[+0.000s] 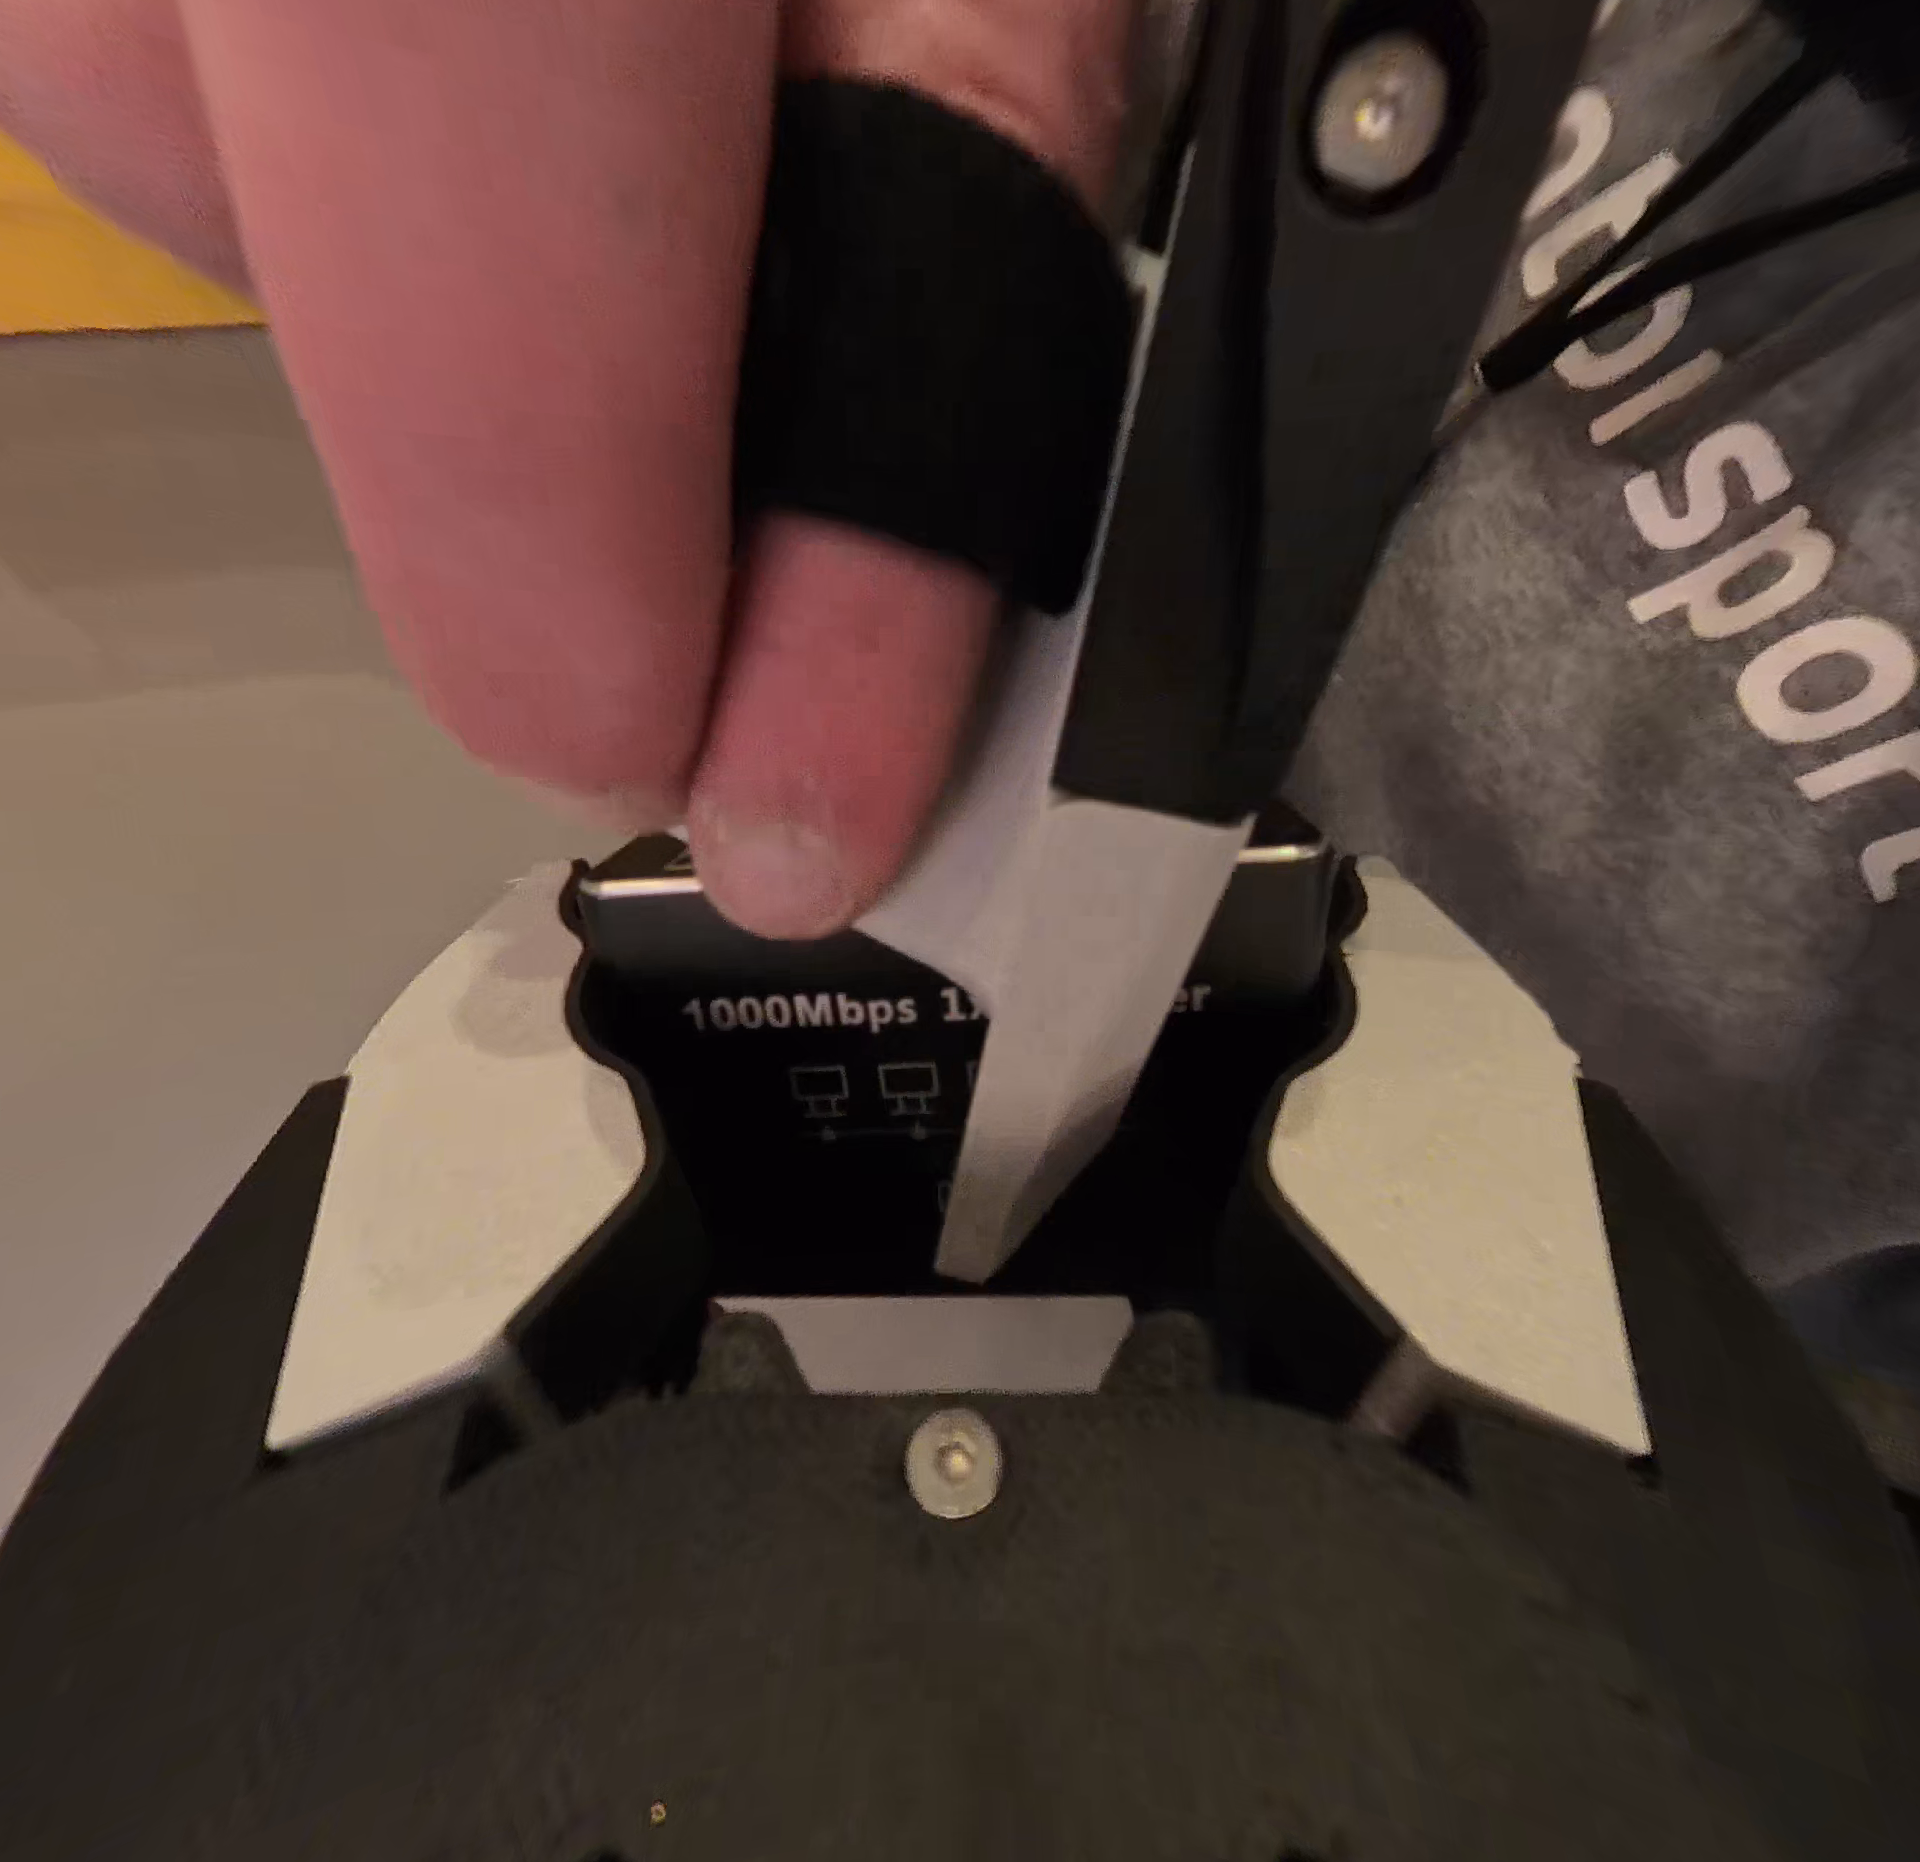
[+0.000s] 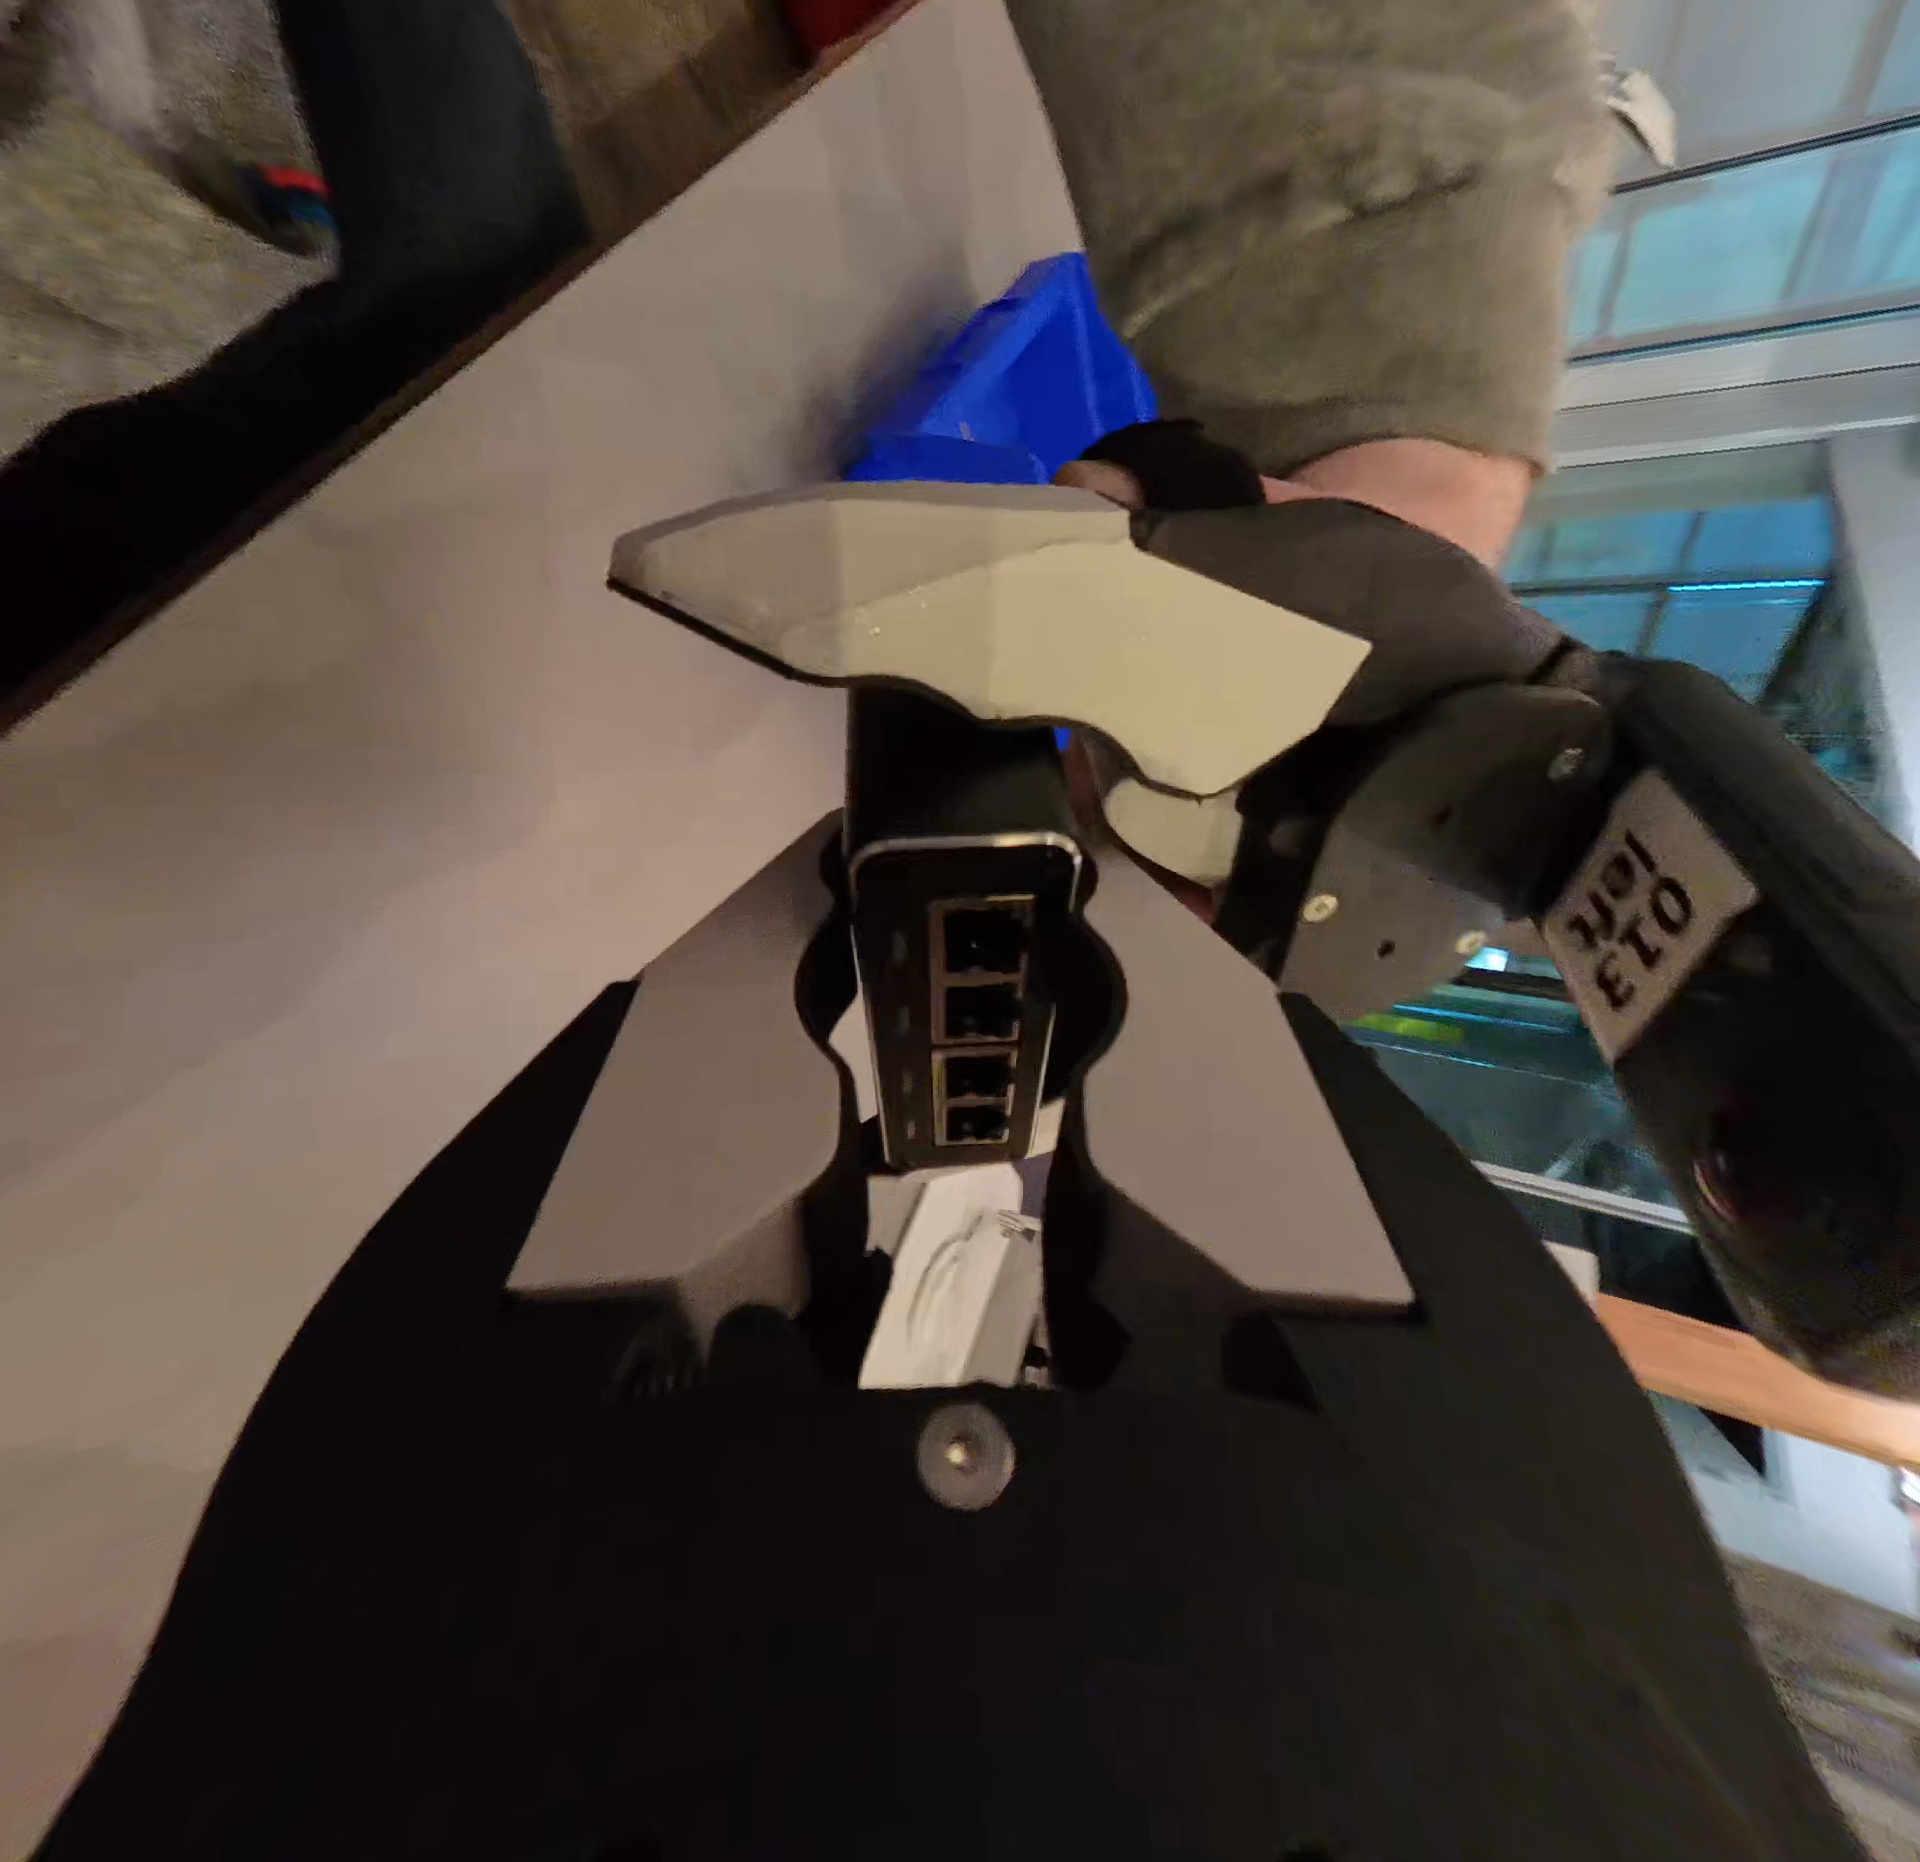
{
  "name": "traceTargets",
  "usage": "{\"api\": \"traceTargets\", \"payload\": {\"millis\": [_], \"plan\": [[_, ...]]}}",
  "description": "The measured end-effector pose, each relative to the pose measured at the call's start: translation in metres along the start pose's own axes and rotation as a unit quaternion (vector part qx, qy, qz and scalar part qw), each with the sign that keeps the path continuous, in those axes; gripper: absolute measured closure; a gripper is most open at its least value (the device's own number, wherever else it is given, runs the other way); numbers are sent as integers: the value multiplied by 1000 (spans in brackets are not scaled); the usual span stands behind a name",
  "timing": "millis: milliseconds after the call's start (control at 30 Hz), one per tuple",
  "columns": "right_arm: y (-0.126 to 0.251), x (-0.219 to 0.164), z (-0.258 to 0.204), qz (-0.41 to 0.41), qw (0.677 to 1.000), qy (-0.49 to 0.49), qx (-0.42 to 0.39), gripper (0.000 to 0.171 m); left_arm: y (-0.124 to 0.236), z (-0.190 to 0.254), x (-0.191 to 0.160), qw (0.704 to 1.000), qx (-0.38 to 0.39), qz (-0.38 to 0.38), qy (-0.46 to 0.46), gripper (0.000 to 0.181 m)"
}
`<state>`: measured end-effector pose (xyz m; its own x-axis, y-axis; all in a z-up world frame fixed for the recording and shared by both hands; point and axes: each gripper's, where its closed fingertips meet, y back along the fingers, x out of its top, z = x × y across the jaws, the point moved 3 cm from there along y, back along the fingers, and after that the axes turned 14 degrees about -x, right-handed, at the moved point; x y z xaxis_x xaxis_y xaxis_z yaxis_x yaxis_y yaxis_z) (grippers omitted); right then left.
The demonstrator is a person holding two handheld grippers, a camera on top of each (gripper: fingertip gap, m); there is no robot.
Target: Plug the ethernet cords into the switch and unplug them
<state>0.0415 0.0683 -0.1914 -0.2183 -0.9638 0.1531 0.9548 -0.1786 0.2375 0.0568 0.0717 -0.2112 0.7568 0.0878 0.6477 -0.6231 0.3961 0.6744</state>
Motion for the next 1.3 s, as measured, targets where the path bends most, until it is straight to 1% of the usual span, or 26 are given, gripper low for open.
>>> {"api": "traceTargets", "payload": {"millis": [67,133,233,300,367,400,467,533,567,633,667,733,767,833,967,1033,1133,1200,1233,1300], "plan": [[3,2,-5,-2,1000,-19,22,140,-6,2,0,1000,-18,7,7,55],[9,0,-4,-12,999,-36,24,140,-6,1,7,999,-17,35,13,54],[26,-17,7,-42,996,-73,13,141,10,-5,19,997,28,72,8,51],[46,-42,16,-77,992,-96,12,141,27,-12,24,992,80,95,10,50],[76,-87,30,-142,982,-122,10,141,47,-17,21,985,135,105,11,48],[94,-116,35,-187,973,-135,18,141,55,-17,16,981,160,105,12,54],[137,-182,44,-289,945,-147,35,141,68,-18,3,973,212,96,14,73],[181,-246,45,-382,908,-163,58,140,77,-16,-12,964,246,99,21,101],[198,-271,42,-409,894,-166,77,140,81,-15,-18,958,265,105,27,113],[223,-309,25,-453,862,-188,132,140,86,-12,-30,949,287,124,38,123],[230,-323,13,-468,845,-197,168,140,89,-11,-34,945,295,136,48,124],[236,-346,-8,-487,823,-198,217,140,96,-8,-42,936,314,151,59,124],[238,-355,-21,-496,807,-204,247,140,99,-7,-46,931,325,156,61,126],[238,-369,-46,-503,786,-201,298,140,105,-4,-54,923,340,165,69,127],[233,-375,-93,-487,732,-261,399,141,111,0,-71,915,355,171,88,127],[229,-381,-110,-479,719,-264,429,141,112,1,-80,912,363,165,96,127],[228,-379,-131,-461,687,-285,485,141,114,3,-87,910,367,162,106,126],[228,-367,-142,-435,656,-319,527,140,115,5,-91,909,369,160,108,126],[226,-367,-142,-431,652,-323,534,141,115,6,-93,908,371,158,110,126],[221,-371,-141,-430,661,-320,525,140,116,6,-97,908,372,154,117,125]]}}
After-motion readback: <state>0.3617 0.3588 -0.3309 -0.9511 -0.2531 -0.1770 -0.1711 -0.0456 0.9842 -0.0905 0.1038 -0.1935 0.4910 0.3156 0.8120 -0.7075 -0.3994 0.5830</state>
